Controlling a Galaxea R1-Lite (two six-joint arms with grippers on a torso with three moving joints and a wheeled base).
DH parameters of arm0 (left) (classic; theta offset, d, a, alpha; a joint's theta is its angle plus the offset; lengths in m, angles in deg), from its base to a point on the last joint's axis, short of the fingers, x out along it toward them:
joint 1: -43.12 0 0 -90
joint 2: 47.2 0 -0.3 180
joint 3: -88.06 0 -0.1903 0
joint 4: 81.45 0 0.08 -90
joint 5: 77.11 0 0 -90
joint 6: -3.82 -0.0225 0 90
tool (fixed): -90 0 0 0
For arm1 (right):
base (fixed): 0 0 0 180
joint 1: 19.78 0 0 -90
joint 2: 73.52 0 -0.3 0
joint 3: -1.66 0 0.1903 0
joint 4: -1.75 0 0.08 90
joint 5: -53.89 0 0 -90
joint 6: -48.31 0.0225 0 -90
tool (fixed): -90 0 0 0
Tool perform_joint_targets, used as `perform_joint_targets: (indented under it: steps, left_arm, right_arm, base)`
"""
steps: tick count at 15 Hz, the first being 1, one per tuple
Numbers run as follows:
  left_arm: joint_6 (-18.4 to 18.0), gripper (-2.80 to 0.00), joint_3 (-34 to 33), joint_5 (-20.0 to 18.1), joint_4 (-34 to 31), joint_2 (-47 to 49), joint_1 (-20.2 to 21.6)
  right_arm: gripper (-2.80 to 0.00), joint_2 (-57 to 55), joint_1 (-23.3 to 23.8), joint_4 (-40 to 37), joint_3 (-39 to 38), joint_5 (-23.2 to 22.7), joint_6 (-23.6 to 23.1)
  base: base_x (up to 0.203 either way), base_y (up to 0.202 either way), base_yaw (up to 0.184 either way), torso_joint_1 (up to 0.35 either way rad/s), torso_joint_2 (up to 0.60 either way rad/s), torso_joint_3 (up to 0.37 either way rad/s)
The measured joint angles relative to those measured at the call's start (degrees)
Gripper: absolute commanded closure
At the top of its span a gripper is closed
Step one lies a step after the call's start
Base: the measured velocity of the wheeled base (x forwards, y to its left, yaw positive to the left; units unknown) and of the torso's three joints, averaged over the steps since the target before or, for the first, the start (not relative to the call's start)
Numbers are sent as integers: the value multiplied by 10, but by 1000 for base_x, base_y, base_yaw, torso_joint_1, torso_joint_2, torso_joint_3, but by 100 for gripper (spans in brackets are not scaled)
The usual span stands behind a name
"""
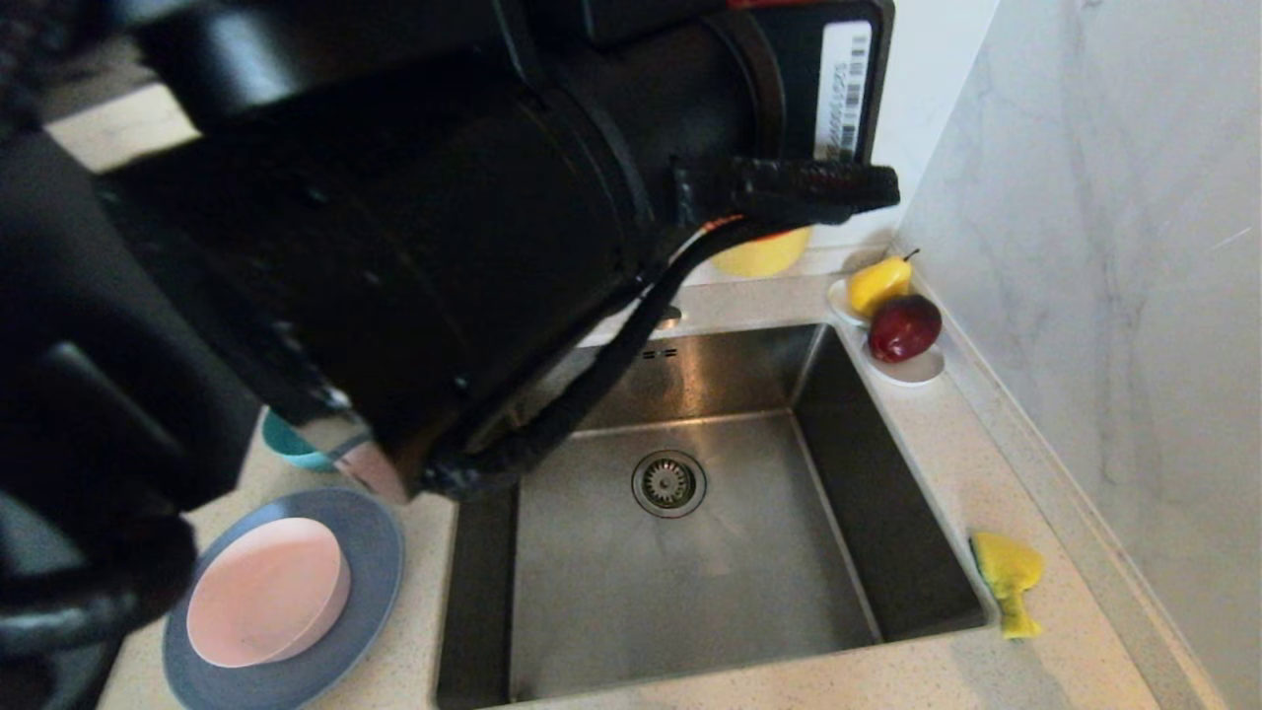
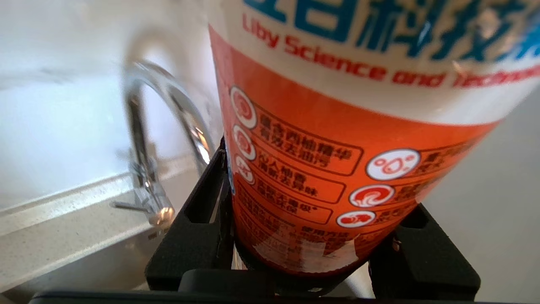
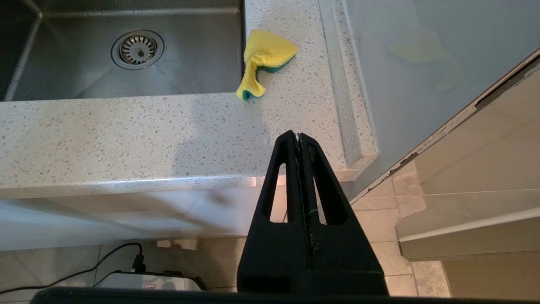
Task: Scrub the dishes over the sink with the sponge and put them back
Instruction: Squeeze it onto the sponge
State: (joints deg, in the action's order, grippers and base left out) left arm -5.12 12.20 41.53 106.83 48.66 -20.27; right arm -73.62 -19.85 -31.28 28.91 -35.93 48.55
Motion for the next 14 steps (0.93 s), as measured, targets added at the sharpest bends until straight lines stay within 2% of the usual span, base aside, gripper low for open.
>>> perform_joint_targets:
  steps: [5,10,14]
  left_arm:
    - [-11,0,74,-18,-76,70,-4]
    - [-76,0,144,-15,-94,163,-16]
    - [-128,0,155,-11,-99,219,-21]
  right_arm:
    - [0,0,0,0,0,0,0]
    - [0,0,0,0,0,0,0]
    - [0,0,0,0,0,0,0]
  base:
    - [0,0,0,0,0,0]
    - [0,0,0,0,0,0]
    - [0,0,0,0,0,0]
